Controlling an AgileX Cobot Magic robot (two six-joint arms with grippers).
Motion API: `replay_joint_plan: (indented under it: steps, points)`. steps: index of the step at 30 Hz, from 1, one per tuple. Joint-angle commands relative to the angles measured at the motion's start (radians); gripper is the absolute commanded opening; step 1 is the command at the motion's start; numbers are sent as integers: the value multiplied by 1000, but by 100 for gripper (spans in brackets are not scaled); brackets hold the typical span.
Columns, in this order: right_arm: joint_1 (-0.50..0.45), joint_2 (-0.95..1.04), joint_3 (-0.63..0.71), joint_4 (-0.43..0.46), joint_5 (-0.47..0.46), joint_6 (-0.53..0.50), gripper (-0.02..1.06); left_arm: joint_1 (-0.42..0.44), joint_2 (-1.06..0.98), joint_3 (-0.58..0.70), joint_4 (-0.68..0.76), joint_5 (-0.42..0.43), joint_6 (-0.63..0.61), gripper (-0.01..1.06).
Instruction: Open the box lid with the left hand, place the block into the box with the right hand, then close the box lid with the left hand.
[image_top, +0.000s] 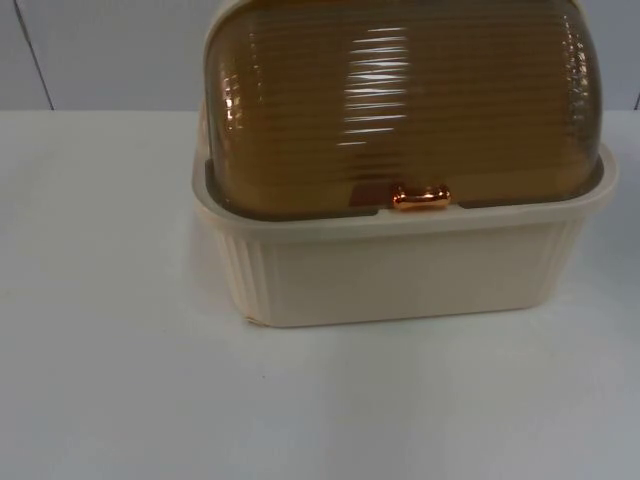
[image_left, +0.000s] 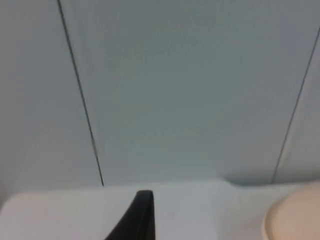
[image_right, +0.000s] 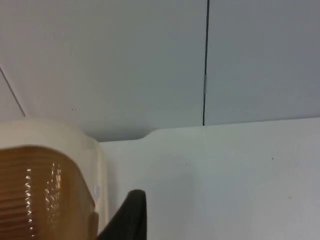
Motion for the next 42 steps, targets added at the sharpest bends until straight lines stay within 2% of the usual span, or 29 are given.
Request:
replay_joint_plan:
  steps: [1, 3, 7, 11, 14, 16, 19, 23, 25, 27, 29, 31, 35, 37, 42]
  points:
    - [9, -26, 1, -1, 8, 7, 105, 2, -91, 53, 7, -65, -5, 105]
    - [29, -75, 1, -5, 48, 0, 105, 2, -219, 128, 41, -99, -5, 105]
    - [34, -173, 1, -7, 76, 0, 105, 2, -376, 171, 107, -94, -5, 105]
    - [34, -289, -1, -70, 120, 6, 105, 2, -529, 175, 118, -43, -5, 105]
    - [34, -358, -13, -84, 146, 10, 105, 2, -617, 175, 152, 1, -5, 105]
    - [34, -421, -32, -84, 149, -1, 105, 2, -698, 175, 182, 1, -5, 105]
    - [32, -507, -84, -86, 163, -60, 105, 2, -819, 143, 188, 10, -9, 105]
    - [30, -562, -154, -99, 217, -69, 105, 19, -874, 93, 191, 31, -9, 105]
    - [20, -595, -211, -114, 245, -98, 105, 62, -881, 31, 216, 69, -7, 105]
    - [17, -609, -232, -123, 251, -114, 105, 72, -886, 11, 212, 69, -4, 105]
    - [15, -642, -274, -99, 266, -166, 105, 72, -892, -38, 203, 62, -4, 105]
    - [17, -677, -295, -84, 285, -165, 105, 72, -907, -64, 189, 86, -4, 105]
    - [17, -741, -297, -67, 313, -165, 105, 64, -962, -72, 189, 106, 0, 105]
    - [17, -779, -297, -23, 313, -165, 105, 56, -999, -72, 185, 151, 0, 105]
    - [23, -803, -299, 45, 327, -192, 105, 26, -1012, -72, 167, 188, 0, 105]
